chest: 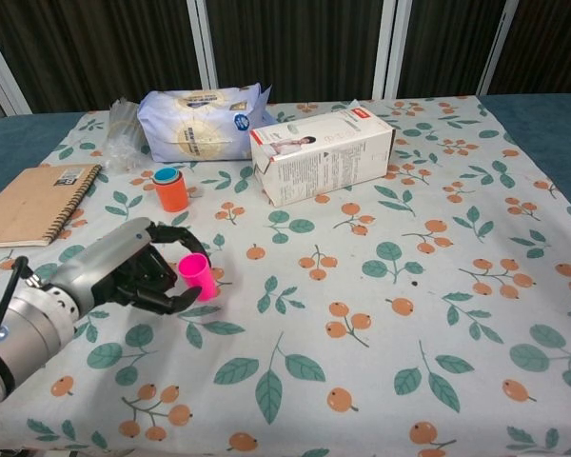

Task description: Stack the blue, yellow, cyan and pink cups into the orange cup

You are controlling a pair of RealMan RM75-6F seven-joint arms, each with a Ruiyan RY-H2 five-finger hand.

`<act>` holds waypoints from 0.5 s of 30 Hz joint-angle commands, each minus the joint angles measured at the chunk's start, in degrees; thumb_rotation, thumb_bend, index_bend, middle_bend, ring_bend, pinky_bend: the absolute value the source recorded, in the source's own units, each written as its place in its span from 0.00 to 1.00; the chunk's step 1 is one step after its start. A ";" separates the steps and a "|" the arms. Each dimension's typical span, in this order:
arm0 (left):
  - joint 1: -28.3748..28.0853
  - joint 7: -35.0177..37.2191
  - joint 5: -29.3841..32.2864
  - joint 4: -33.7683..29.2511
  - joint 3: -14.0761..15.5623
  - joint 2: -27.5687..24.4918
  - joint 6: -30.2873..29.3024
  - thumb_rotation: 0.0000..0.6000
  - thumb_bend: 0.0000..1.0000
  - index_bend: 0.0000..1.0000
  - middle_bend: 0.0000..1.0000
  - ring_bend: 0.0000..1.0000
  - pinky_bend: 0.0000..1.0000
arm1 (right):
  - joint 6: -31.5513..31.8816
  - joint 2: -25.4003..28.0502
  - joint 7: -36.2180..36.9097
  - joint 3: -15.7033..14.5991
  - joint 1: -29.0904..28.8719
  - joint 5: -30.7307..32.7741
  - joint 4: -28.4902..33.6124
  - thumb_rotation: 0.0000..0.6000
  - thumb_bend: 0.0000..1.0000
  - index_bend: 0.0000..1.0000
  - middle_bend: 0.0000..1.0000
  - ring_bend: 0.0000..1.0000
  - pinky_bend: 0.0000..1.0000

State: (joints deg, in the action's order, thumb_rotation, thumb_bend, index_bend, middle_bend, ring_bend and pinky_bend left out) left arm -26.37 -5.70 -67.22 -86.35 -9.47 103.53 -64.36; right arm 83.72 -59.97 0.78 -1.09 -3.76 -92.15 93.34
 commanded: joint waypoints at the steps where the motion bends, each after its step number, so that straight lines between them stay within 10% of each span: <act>1: -1.25 -0.35 -0.61 0.28 -3.37 -0.82 -1.51 1.00 0.42 0.54 1.00 1.00 1.00 | 0.10 0.08 0.16 0.03 0.04 0.05 0.00 1.00 0.20 0.00 0.00 0.00 0.00; 8: -8.48 -2.33 5.12 9.10 -15.95 0.32 -0.52 1.00 0.42 0.54 1.00 1.00 1.00 | 0.20 -0.02 0.07 0.25 0.10 0.42 0.01 1.00 0.20 0.00 0.00 0.00 0.00; 15: -14.74 -3.04 10.32 19.08 -21.51 2.23 2.40 1.00 0.42 0.54 1.00 1.00 1.00 | 0.20 -0.25 -0.33 0.89 0.11 1.55 -0.05 1.00 0.20 0.00 0.00 0.00 0.00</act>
State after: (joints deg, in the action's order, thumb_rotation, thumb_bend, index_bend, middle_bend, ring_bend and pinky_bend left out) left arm -38.95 -8.40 -58.86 -69.98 -29.16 104.85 -63.24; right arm 83.95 -60.20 0.50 -0.25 -3.64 -90.64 93.30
